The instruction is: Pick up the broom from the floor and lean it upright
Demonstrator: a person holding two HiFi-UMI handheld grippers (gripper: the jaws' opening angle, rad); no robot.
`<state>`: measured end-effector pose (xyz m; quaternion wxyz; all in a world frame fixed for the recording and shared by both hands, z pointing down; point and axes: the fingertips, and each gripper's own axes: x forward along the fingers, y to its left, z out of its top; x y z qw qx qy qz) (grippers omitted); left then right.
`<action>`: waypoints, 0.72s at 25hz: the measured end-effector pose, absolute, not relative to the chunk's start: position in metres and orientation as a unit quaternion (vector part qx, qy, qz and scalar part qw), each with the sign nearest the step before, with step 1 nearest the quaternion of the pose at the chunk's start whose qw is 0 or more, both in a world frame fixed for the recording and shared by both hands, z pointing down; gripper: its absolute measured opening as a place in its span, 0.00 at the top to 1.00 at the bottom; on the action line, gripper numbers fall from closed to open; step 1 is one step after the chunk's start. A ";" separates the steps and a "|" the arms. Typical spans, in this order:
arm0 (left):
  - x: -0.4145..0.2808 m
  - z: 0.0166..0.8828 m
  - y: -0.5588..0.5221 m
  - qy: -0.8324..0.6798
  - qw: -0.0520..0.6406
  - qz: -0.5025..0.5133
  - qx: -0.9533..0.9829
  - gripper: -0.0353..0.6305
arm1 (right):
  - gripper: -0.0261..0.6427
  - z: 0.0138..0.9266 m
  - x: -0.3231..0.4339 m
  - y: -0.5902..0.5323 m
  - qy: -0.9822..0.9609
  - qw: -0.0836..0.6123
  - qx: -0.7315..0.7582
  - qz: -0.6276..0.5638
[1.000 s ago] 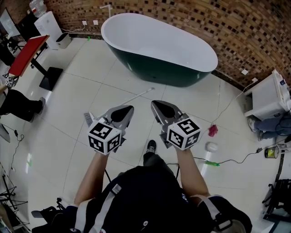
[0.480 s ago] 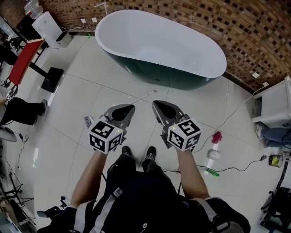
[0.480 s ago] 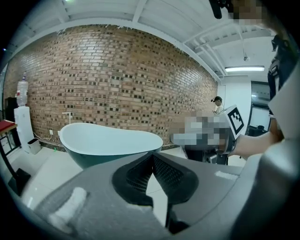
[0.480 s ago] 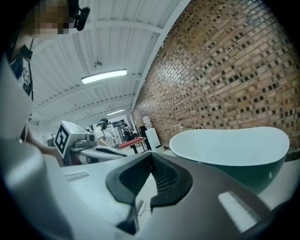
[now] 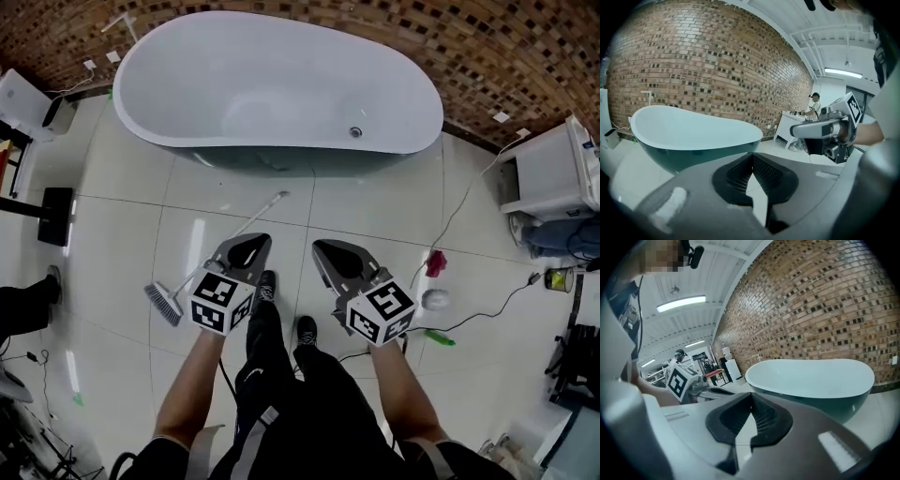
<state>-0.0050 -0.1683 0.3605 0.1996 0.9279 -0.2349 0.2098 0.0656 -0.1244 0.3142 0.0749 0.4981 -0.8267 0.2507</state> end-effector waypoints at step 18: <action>0.048 0.729 -0.280 -0.183 0.213 0.282 0.918 0.85 | 0.96 0.652 0.100 -0.234 -0.777 0.115 0.555 0.272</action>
